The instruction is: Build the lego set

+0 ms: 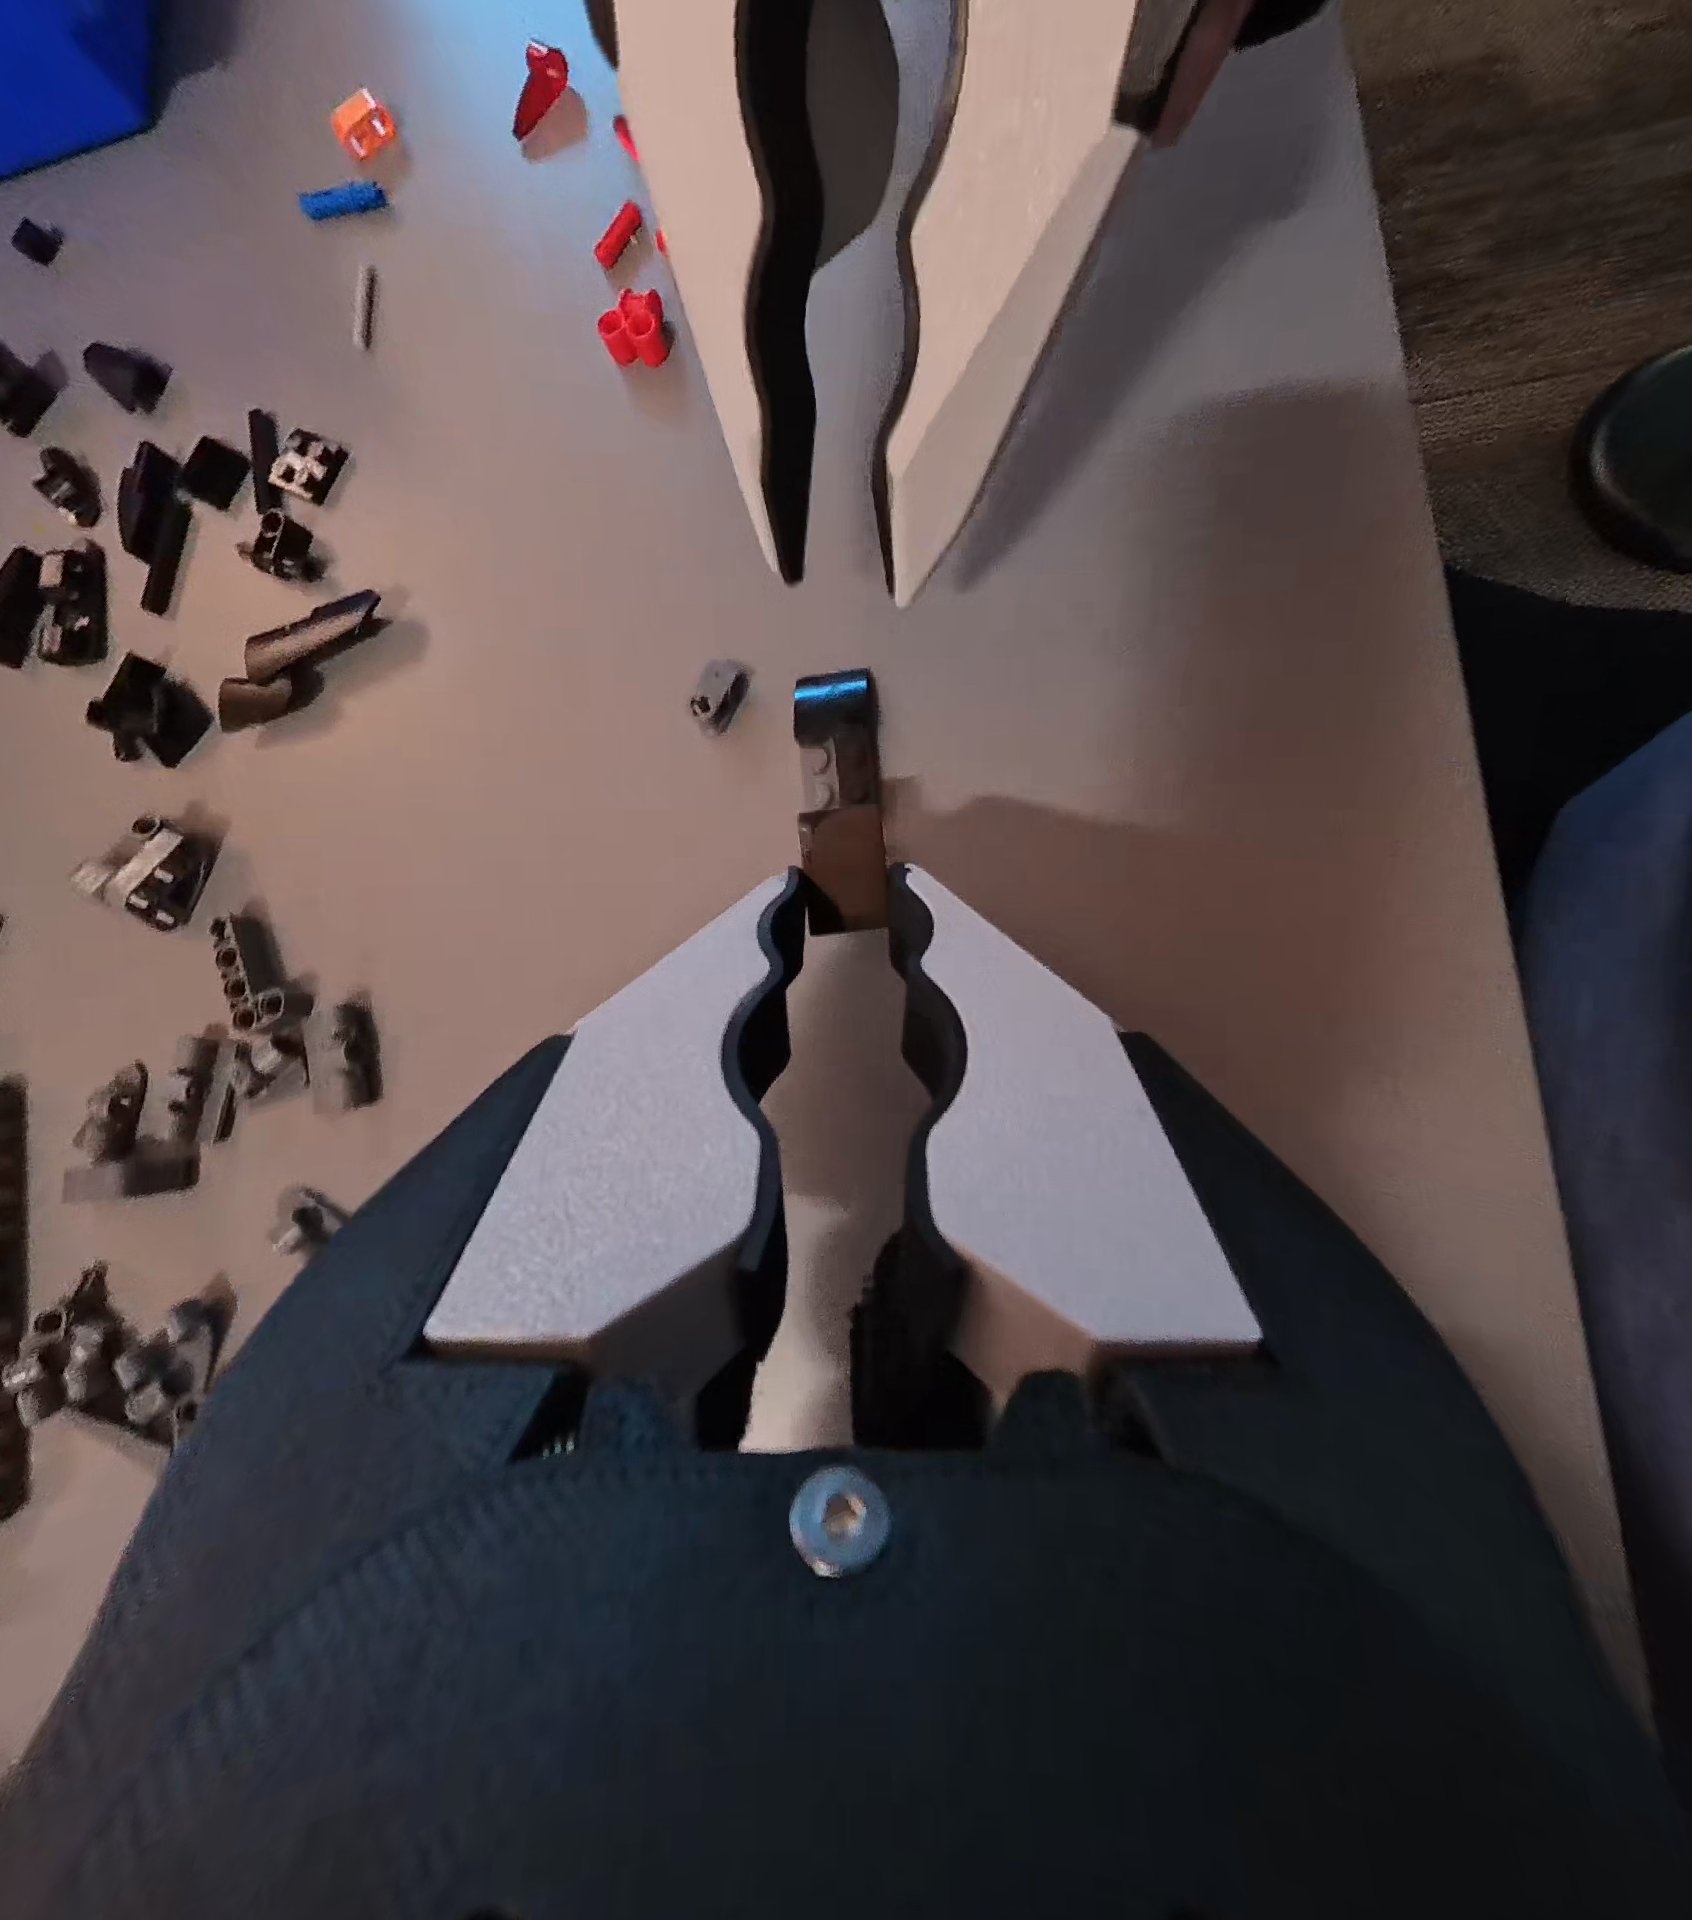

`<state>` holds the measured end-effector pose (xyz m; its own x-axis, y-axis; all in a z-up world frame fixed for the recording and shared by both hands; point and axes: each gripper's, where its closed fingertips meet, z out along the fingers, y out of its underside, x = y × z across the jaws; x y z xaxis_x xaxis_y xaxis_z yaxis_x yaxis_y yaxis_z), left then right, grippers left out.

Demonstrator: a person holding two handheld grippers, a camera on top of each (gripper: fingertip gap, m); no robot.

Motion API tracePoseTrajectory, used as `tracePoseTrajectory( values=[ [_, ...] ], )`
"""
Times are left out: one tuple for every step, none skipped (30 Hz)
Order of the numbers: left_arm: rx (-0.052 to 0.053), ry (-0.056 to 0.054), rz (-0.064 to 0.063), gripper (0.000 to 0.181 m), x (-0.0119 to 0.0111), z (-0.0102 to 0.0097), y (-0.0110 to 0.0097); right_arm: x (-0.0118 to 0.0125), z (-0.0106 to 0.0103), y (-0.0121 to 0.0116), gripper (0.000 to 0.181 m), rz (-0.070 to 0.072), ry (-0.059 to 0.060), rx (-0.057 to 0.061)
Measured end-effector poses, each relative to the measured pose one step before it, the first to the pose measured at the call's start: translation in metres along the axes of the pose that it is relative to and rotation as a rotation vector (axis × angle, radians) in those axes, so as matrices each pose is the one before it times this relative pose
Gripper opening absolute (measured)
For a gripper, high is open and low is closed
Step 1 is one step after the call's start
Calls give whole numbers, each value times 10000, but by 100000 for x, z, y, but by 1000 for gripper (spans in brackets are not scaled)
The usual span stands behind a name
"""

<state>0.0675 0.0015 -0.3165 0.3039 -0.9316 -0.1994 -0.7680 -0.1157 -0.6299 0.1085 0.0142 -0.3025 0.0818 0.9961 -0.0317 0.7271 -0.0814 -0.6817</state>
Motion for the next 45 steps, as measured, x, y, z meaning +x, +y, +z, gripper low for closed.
tracePoseTrajectory(
  values=[
    [-61,44,3,13,-72,393,-155,-49,110,21,16,-87,-71,14],
    [-62,47,-27,13,-60,347,-101,-44,122,-35,16,-79,-70,33],
    [-27,17,-17,13,-42,271,-132,-39,122,-62,15,-77,-73,52],
    [-40,14,-14,13,-12,230,-72,-59,139,-83,15,-86,-84,58],
    [-74,24,5,13,40,214,13,-70,160,-81,15,-92,-81,47],
    [-75,-5,31,13,34,187,29,-58,190,-35,15,-92,-81,19],
    [-99,-54,6,13,-39,141,70,-56,193,9,14,-101,-71,-7],
    [20,-11,-13,13,-11,54,-129,33,165,22,13,-96,-27,-7],
    [-25,25,-19,13,14,59,-54,69,133,13,13,-63,-20,10],
    [-33,2,6,13,-30,44,-33,70,111,-22,11,-36,-34,30],
    [-29,-4,10,13,-26,35,-29,77,84,-47,10,-23,-29,43],
    [-25,2,14,13,-12,35,-33,56,104,-44,9,-25,-39,32],
    [-16,1,21,13,-14,24,-42,44,107,-25,7,-40,-20,3],
    [-21,-35,13,13,-68,45,-48,54,106,12,6,-43,-1,-29],
    [-8,-11,4,13,-43,16,-60,38,105,55,4,-22,-16,-49],
    [32,-3,-6,13,-36,-23,-126,51,99,114,3,17,-9,-66],
    [54,-24,8,13,-78,-76,-166,133,67,188,3,71,21,-89],
    [5,5,-29,13,-64,-45,-98,137,-4,163,1,80,16,-51],
    [3,17,-25,13,-45,-31,-84,77,-68,37,0,47,2,46],
    [-10,15,-27,13,-30,20,-33,54,-137,-15,0,36,-4,79],
    [-4,78,-24,13,89,59,-31,90,-197,23,0,52,10,46],
    [11,102,-61,13,146,93,-49,165,-221,16,0,57,44,44],
    [-16,45,-29,13,98,116,1,163,-241,-65,0,45,37,86],
    [-40,-25,30,13,35,112,46,89,-216,-104,0,40,-5,102],
    [-52,-20,29,13,23,113,73,14,-156,-78,0,12,-24,63],
    [16,-27,-15,13,-4,37,-47,10,-84,-24,0,-30,1,11],
    [-17,-25,-44,13,-42,20,-8,-17,-36,-16,0,-52,5,-3],
    [-16,-24,-19,13,-50,20,7,-78,24,-48,0,-46,-28,1],
    [9,10,-5,13,8,9,-14,-82,58,-45,0,-38,-36,-12],
    [14,-2,-21,13,-22,9,-9,-72,99,-39,0,-48,-27,-15],
    [4,-17,-35,13,-57,-5,5,-69,124,-35,0,-46,-40,-19],
    [9,-44,-4,13,-103,-21,3,-59,153,-29,0,-41,-39,-28],
    [8,-72,31,13,-190,-90,-1,-40,144,1,0,-41,-26,-40],
    [-15,-27,-30,13,-192,-82,18,-16,137,4,0,-34,-20,-38],
    [22,51,-65,13,-85,-80,-62,-36,110,-12,0,-21,-26,-17],
    [19,73,-34,13,-9,-48,-59,-21,72,-23,0,-15,-19,-9],
    [-19,8,21,13,-26,-33,-8,20,34,-4,0,-14,6,-2],
    [-70,-15,51,13,1,6,58,56,-25,-18,0,6,9,18],
    [-69,1,46,13,45,32,67,52,-60,-36,0,28,-4,31],
    [-7,44,13,13,102,35,-8,48,-70,-9,0,26,-6,27],
    [24,82,-22,13,165,36,-70,42,-54,9,0,11,-12,19],
    [-22,-8,-14,13,26,52,-1,13,-21,14,0,5,-23,5],
    [-58,-17,25,13,36,78,50,-9,18,18,0,-6,-25,-13],
    [-45,37,22,13,100,88,52,-27,47,30,0,-22,-19,-26],
    [-19,9,-14,13,39,72,24,-27,80,13,0,-19,-19,-29]
  ],
)
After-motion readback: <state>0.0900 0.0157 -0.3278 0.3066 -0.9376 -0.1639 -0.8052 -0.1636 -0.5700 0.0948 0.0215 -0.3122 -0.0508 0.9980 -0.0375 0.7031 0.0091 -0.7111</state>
